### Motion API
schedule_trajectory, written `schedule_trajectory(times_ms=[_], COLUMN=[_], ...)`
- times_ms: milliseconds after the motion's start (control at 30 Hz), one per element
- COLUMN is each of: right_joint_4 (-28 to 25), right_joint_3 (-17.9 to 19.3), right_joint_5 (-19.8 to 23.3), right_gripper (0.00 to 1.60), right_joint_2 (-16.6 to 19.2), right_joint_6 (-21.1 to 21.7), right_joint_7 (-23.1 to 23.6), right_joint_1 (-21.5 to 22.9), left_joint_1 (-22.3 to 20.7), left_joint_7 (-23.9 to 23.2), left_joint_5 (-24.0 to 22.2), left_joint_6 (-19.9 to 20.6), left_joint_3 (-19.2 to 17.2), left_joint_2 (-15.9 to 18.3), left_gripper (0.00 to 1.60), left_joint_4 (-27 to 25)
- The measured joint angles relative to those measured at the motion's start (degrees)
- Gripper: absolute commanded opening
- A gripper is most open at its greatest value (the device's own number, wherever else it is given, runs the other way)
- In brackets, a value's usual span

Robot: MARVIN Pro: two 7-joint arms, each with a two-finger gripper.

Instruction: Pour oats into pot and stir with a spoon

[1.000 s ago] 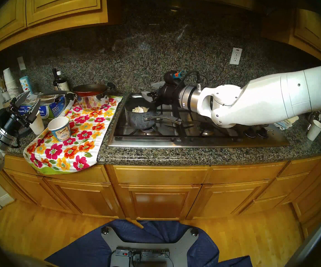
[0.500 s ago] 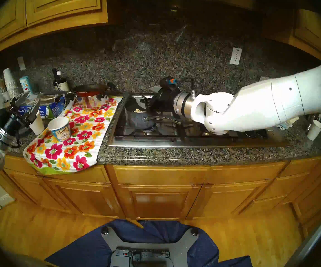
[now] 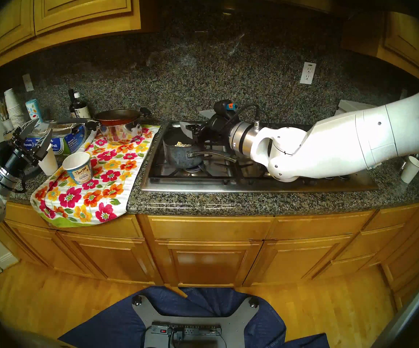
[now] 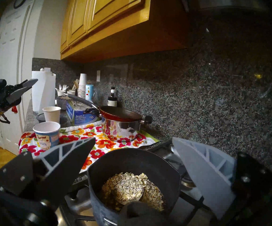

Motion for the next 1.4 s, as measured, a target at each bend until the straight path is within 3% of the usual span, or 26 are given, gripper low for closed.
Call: schedule_trajectory(times_ms=[400, 567, 1400], right_joint_4=[-1.6, -0.8, 6.2], right_joint_3=[0.4, 0.6, 4.7], right_joint_5=[-4.2, -5.7, -10.3], right_gripper=[1.60, 1.60, 1.60], right_joint_2=[0.6, 0.2, -2.8], right_joint_6=[-9.0, -10.8, -12.0], right_joint_7=[-2.0, -2.7, -4.0], right_joint_1=[-4.2, -5.6, -12.2], left_joint_1=[0.1, 0.2, 0.4], left_joint_7=[0.0, 0.0, 0.0], left_joint_5=[0.1, 0.1, 0.2], left_joint_6=[0.0, 0.0, 0.0], left_joint_3=[-0.2, -0.2, -0.6], left_joint_2=[-0.1, -0.1, -0.2], left_gripper=[1.60, 1.60, 1.60], left_joint_4=[0.0, -0.1, -0.1])
